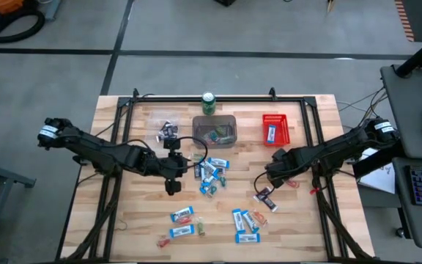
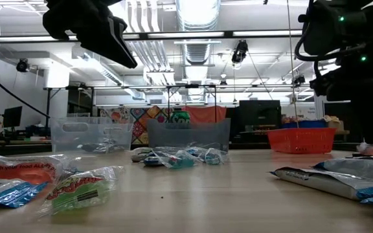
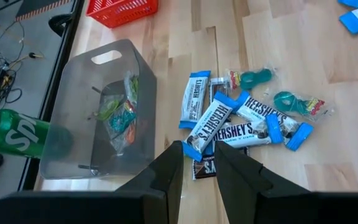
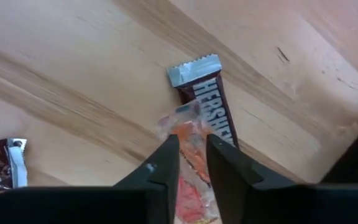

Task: Organize candy in baskets
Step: Put the orange gummy into the black bin

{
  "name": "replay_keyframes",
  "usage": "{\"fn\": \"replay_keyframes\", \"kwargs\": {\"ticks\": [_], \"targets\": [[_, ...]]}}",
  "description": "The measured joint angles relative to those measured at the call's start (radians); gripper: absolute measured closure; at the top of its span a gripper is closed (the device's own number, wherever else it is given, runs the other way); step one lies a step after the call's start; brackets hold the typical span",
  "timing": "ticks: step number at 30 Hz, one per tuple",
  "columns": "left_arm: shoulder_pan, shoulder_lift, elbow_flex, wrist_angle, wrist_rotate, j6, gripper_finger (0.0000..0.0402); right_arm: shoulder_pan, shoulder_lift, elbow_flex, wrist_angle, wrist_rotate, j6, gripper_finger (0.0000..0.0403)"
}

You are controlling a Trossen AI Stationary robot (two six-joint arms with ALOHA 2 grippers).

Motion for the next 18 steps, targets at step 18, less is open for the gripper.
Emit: {"fn": "replay_keyframes", "kwargs": {"ticks": [18], "targets": [[0.0,0.0,0.0,0.004,0.0,-0.003,0.0325,0.002,0.0,0.071,0.034,0.095,-0.125,0.0394]]}}
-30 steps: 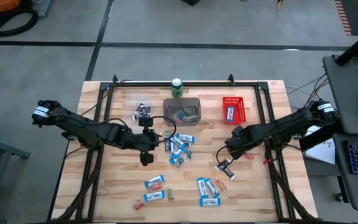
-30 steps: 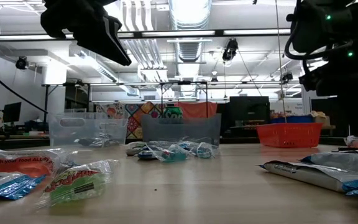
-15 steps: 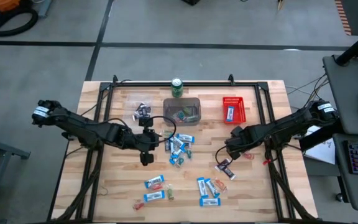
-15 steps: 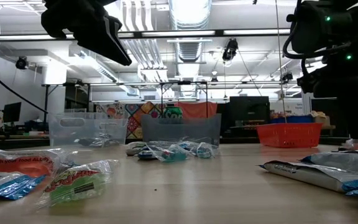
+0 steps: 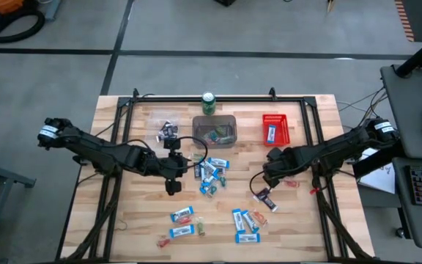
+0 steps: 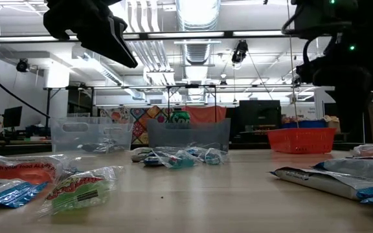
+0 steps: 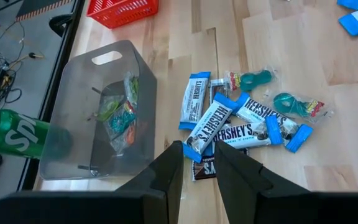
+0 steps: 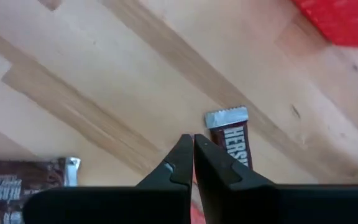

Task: Organize candy in baskets
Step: Put the orange gummy into the black bin

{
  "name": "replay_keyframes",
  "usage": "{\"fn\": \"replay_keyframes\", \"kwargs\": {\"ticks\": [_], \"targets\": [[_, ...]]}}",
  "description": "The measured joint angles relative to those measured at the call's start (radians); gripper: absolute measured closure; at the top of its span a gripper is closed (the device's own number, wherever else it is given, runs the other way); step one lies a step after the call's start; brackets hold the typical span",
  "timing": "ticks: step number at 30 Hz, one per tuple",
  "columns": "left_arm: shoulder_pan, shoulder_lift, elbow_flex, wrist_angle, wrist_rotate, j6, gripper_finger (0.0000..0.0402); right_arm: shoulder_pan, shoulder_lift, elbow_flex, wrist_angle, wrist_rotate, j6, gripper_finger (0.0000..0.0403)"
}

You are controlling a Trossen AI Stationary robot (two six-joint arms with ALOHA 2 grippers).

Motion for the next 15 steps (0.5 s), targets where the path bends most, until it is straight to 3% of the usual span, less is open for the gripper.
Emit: {"fn": "replay_keyframes", "kwargs": {"ticks": [3,7,15], "targets": [[0.0,0.0,0.0,0.002,0.0,0.0,0.0325,0.0,0.0,0.002,-0.012,-0.022,-0.049,0.0393],[0.0,0.001,0.0,0.017,0.0,0.0,0.0325,-0.016,0.002,0.001,-0.045,-0.107,0.001,0.0371],[0.0,0.001,0.0,0.037,0.0,0.001,0.0325,-0.015,0.014,-0.002,-0.04,-0.114,-0.006,0.026]]}}
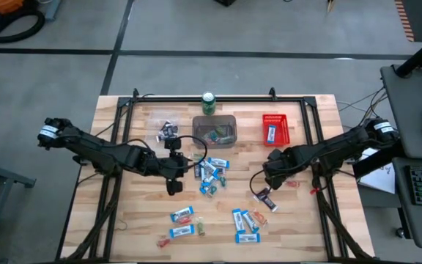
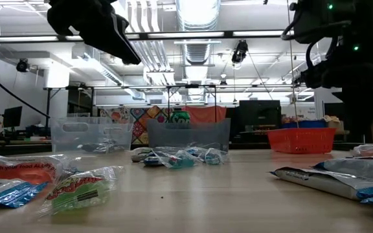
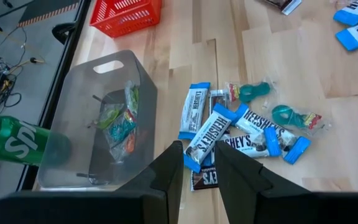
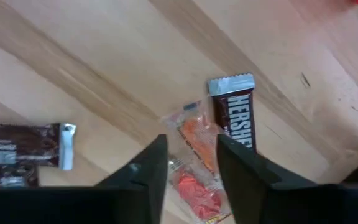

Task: Organize candy in baskets
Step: Put the orange gummy into the black bin

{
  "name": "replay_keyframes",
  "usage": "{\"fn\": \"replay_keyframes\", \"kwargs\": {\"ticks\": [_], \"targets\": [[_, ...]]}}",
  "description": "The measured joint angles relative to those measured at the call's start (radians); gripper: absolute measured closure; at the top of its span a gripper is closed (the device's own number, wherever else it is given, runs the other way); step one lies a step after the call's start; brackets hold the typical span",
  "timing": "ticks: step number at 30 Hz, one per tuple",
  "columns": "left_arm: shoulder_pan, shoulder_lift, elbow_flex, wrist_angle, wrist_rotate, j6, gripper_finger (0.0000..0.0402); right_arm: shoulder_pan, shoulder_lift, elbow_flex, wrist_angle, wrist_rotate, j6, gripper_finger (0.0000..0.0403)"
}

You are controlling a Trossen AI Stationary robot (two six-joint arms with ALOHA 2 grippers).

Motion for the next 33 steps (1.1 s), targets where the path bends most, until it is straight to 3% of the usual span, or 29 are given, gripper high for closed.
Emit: {"fn": "replay_keyframes", "kwargs": {"ticks": [5,10,16,25,33], "targets": [[0.0,0.0,0.0,0.004,0.0,0.001,0.0325,0.0,0.073,-0.013,0.001,-0.003,-0.017,0.0214],[0.0,0.0,0.0,0.008,0.0,0.002,0.0325,0.0,0.168,-0.014,0.012,0.0,-0.065,0.0208],[0.0,0.0,0.0,0.008,0.0,0.002,0.0325,0.0,0.2,-0.012,0.058,-0.004,-0.071,0.0258],[0.0,0.0,0.0,0.016,0.0,-0.024,0.0325,0.0,0.167,-0.013,0.085,0.004,-0.069,0.038],[-0.013,0.0,-0.001,0.015,0.003,-0.133,0.0325,-0.001,0.074,0.014,0.181,0.055,-0.114,0.039]]}}
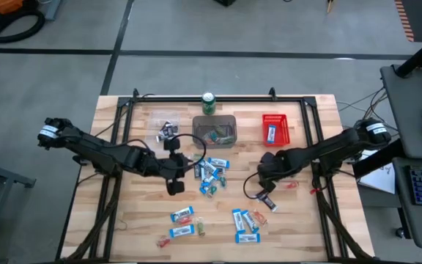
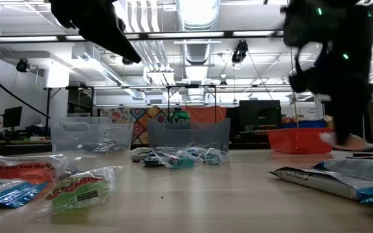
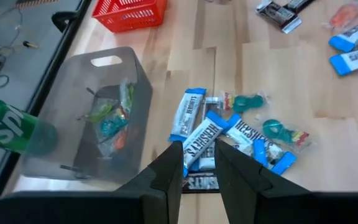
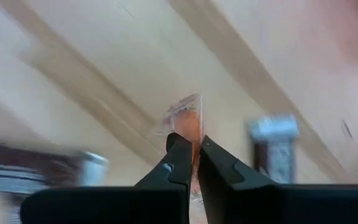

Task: Organize candy in baskets
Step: Put the orange gummy into the black bin

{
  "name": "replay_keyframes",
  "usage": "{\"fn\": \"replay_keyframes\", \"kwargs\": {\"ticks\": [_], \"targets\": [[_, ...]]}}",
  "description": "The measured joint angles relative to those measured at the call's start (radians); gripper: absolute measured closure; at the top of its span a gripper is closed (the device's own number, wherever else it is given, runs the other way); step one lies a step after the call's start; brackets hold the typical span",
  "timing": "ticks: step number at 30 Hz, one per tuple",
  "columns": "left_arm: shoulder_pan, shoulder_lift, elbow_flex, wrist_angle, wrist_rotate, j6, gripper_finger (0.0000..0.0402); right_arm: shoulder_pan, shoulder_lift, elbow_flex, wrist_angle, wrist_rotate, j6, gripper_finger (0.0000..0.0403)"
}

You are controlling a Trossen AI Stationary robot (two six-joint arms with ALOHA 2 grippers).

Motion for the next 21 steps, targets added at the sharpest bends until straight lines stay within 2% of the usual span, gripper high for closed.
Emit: {"fn": "replay_keyframes", "kwargs": {"ticks": [5,10,13,16,21], "targets": [[-0.023,0.0,-0.029,0.036,0.005,-0.079,0.0325,-0.035,-0.06,0.02,0.238,0.124,-0.172,0.039],[-0.05,0.0,-0.131,0.273,0.029,-0.125,0.0325,-0.107,-0.074,0.015,0.618,0.332,-0.429,0.039],[-0.063,0.0,-0.186,0.373,0.033,-0.155,0.0325,-0.169,-0.042,0.012,0.884,0.349,-0.567,0.039],[-0.064,0.0,-0.224,0.445,0.032,-0.18,0.0325,-0.222,0.019,0.01,1.105,0.35,-0.633,0.039],[-0.063,0.0,-0.264,0.519,0.022,-0.184,0.0325,-0.285,0.137,0.01,1.289,0.349,-0.645,0.039]]}}
